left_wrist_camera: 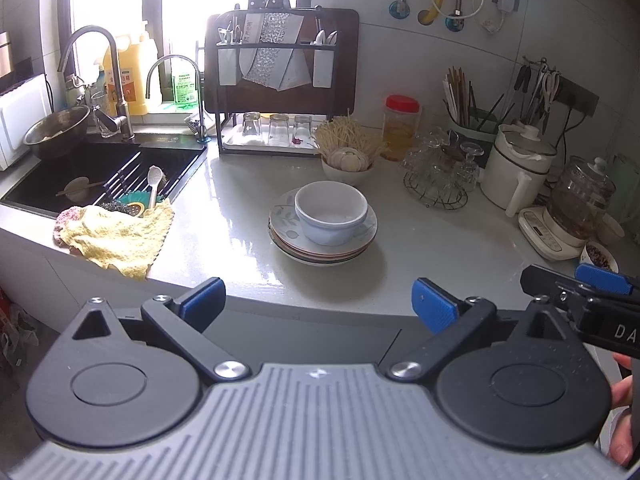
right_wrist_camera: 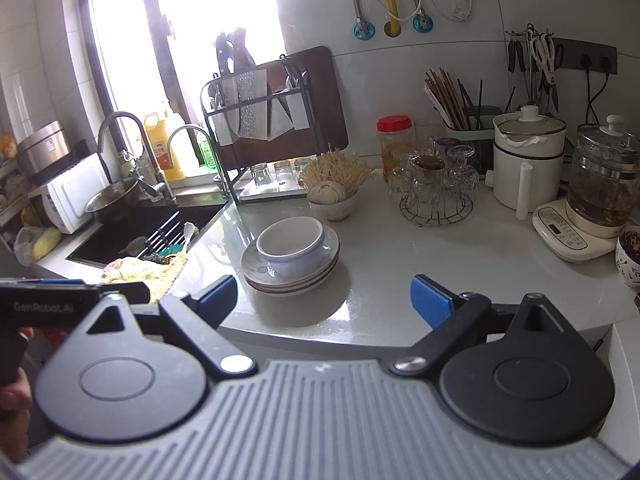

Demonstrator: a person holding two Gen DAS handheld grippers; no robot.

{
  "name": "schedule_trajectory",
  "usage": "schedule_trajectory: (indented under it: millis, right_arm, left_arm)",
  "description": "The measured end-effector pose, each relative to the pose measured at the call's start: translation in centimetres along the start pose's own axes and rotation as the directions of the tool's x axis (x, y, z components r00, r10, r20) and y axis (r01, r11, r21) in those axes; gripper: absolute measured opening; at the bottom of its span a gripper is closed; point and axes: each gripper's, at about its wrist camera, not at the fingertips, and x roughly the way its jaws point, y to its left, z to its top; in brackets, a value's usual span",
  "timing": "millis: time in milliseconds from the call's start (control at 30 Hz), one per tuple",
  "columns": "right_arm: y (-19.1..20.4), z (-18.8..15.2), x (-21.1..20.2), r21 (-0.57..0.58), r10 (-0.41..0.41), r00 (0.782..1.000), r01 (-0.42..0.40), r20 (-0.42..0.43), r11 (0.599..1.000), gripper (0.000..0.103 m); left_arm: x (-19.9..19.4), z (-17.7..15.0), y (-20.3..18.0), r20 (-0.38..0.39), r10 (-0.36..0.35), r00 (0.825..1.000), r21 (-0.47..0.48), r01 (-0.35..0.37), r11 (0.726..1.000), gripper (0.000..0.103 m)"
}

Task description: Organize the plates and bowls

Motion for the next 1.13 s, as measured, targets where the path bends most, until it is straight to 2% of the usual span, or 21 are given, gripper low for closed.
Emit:
schedule_trajectory:
  millis: [400,733,1133]
  right_arm:
    - [0.1,-0.2,0.5,0.009,0.011,1.000,-0.011,-0.013,1.000,0.095]
    - [0.5,-0.4,0.6,0.012,0.023,1.000,-0.023,-0.010,1.000,0.095]
    - [0.6,-0.3,0.6,0.014,0.018,1.000,-0.018,-0.007,1.000,0.095]
  left_arm:
    - [-0.4,-0.3,0.1,0.006,0.000,1.000,-0.001,0.000,1.000,0.101]
    - [-1.0,-0.1,1.0,0.008,0.028,1.000,-0.009,-0.028,1.000,0.102]
    - [-0.7,0.1,1.2,0.005,0.019,1.000,-0.002,-0.019,1.000,0.102]
